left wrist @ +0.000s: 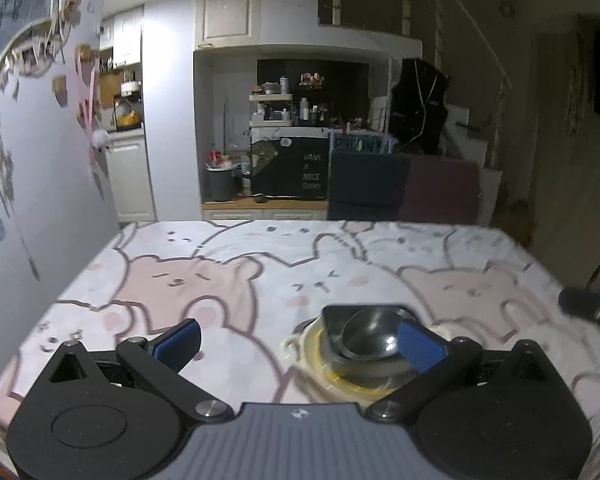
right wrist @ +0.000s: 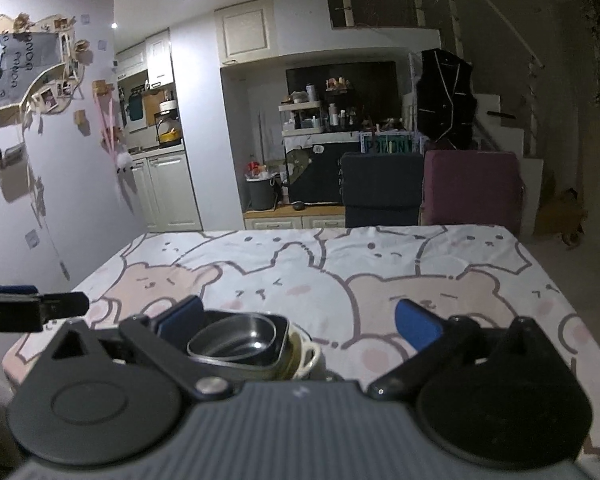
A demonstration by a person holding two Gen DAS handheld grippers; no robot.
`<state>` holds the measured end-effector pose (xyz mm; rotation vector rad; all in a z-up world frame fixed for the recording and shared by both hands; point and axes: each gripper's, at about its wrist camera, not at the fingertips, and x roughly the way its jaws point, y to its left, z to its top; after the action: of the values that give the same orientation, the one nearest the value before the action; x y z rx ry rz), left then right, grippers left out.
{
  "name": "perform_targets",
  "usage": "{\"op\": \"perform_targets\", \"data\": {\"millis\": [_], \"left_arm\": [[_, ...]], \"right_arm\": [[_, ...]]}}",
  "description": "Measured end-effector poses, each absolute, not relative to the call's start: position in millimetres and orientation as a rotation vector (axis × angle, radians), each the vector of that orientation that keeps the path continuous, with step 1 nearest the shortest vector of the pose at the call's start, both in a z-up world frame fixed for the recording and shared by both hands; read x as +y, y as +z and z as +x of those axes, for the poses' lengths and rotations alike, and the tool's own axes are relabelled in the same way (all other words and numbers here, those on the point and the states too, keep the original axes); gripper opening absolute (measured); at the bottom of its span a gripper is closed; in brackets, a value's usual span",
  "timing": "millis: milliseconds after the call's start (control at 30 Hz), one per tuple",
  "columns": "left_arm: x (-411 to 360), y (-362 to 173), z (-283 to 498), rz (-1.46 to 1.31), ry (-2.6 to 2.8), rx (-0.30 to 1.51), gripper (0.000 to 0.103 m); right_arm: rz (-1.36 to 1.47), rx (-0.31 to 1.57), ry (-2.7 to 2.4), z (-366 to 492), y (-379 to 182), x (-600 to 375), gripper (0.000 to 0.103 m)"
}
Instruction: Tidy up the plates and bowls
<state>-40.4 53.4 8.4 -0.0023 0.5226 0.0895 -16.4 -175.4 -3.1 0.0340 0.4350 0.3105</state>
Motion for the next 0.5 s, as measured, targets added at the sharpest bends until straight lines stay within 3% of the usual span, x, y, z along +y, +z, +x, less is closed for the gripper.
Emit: {"op": "perform_targets", "data": {"millis": [500], "left_arm": [[52.0, -13.8, -70.4, 0.017, 0.04, 0.566, 0.103]], "right_arm": [[-0.011, 0.463, 0.294, -51.2, -30.3, -170.8, 0.103]]}}
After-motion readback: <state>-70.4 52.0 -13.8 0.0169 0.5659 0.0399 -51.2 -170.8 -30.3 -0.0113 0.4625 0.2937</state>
